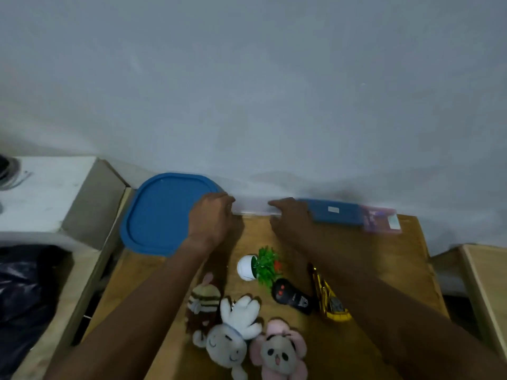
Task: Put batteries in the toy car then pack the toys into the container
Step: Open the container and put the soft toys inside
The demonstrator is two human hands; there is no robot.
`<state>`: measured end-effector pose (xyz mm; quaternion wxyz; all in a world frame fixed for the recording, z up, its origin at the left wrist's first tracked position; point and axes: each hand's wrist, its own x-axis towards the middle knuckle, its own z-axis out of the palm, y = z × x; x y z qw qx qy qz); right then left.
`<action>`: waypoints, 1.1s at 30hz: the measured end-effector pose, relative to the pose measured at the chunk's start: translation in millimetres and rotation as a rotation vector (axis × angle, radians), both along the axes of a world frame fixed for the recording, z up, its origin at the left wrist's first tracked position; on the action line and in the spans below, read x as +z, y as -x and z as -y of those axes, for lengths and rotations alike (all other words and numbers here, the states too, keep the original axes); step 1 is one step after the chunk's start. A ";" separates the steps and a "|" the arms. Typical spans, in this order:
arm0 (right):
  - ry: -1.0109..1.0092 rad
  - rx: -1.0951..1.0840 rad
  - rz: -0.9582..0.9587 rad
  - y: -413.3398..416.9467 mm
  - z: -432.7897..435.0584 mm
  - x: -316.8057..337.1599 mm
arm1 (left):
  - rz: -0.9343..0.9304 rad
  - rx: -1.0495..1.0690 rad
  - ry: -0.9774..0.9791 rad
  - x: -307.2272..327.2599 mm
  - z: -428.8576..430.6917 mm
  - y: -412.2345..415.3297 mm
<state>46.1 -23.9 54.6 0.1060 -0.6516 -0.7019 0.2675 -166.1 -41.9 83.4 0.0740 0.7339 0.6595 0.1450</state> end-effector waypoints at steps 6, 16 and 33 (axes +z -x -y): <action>0.016 0.046 -0.284 61.5 22.2 41.4 | 0.087 0.261 -0.006 26.6 47.1 54.0; 0.190 -0.241 -0.264 174.7 45.4 25.6 | 0.169 0.559 0.215 21.0 37.2 188.1; 0.276 -0.620 -0.198 199.3 43.9 14.7 | 0.393 0.518 0.468 -7.9 7.2 239.4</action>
